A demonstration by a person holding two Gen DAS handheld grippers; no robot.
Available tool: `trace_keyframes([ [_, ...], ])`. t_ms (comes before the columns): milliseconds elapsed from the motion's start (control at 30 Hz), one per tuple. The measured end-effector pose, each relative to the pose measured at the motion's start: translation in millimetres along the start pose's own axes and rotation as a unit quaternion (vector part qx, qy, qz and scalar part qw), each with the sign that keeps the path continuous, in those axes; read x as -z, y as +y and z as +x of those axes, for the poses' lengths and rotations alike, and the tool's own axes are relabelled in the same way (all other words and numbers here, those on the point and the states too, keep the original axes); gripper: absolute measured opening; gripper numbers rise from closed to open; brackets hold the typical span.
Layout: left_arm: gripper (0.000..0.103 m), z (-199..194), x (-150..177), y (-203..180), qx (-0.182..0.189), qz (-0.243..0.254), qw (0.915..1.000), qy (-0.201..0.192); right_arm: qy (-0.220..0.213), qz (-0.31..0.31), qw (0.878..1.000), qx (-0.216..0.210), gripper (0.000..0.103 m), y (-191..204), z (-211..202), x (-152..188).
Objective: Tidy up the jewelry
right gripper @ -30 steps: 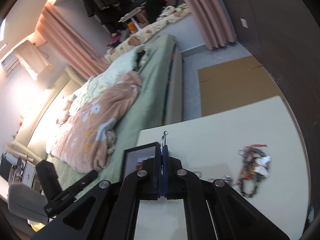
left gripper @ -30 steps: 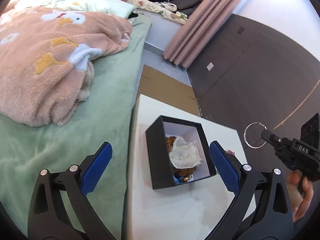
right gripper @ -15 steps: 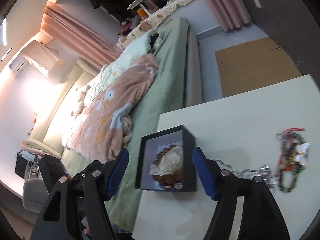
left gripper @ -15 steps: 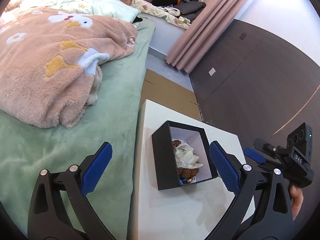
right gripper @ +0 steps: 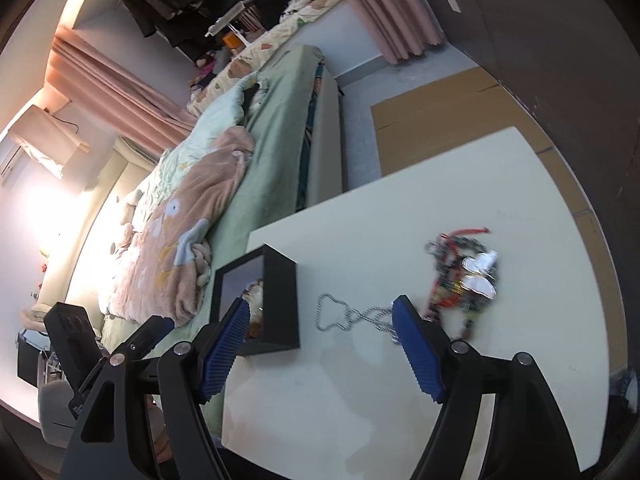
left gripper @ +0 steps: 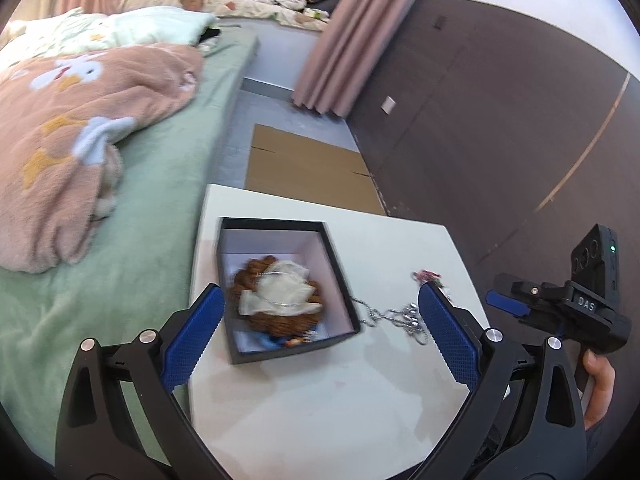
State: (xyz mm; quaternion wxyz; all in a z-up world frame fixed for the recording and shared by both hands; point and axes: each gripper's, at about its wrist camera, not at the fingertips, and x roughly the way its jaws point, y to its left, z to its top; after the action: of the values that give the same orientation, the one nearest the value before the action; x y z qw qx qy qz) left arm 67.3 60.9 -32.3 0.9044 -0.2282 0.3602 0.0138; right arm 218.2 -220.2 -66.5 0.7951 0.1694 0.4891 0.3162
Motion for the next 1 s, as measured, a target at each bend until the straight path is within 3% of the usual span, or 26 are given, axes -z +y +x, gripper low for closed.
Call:
trace_keyframes([
  [567, 0.087, 85, 20, -111, 0.011, 0.073, 0.9918, 0.104, -0.03, 0.063, 0.997, 0.046, 0.073, -77, -49, -8],
  [1000, 0.087, 147, 44, -135, -0.053, 0.089, 0.9863, 0.128, -0.038, 0.086, 0.994, 0.052, 0.072, -103, -59, -13],
])
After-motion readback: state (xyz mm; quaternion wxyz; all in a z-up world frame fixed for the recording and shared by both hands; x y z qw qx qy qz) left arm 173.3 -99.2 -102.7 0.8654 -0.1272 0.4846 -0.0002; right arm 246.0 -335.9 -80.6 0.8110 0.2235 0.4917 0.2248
